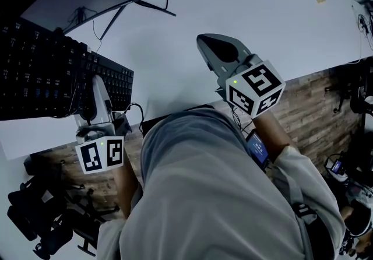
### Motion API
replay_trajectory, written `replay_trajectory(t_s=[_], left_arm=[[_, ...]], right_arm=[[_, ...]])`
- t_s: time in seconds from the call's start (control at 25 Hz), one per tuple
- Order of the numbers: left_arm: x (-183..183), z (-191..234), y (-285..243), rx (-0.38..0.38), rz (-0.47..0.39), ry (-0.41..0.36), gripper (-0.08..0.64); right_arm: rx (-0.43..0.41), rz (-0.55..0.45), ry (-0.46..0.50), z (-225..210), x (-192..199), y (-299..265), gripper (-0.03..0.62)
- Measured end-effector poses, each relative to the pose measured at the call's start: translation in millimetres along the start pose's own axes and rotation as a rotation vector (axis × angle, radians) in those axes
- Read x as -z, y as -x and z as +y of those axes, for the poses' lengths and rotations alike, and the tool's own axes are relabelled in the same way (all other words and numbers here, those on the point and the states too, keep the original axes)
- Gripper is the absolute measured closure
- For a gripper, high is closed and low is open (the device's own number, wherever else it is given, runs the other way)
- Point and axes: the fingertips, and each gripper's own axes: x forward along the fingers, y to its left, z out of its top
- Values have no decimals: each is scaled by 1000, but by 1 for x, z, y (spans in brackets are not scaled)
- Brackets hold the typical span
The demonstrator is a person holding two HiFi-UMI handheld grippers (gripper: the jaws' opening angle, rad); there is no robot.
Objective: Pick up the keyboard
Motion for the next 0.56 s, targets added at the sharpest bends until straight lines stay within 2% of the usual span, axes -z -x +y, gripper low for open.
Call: replay_trajectory(t_s=[0.56], left_arm=[[-1,3,-1,-29,-42,17,560]], right_arm=[[2,-11,-1,-10,11,3,592]])
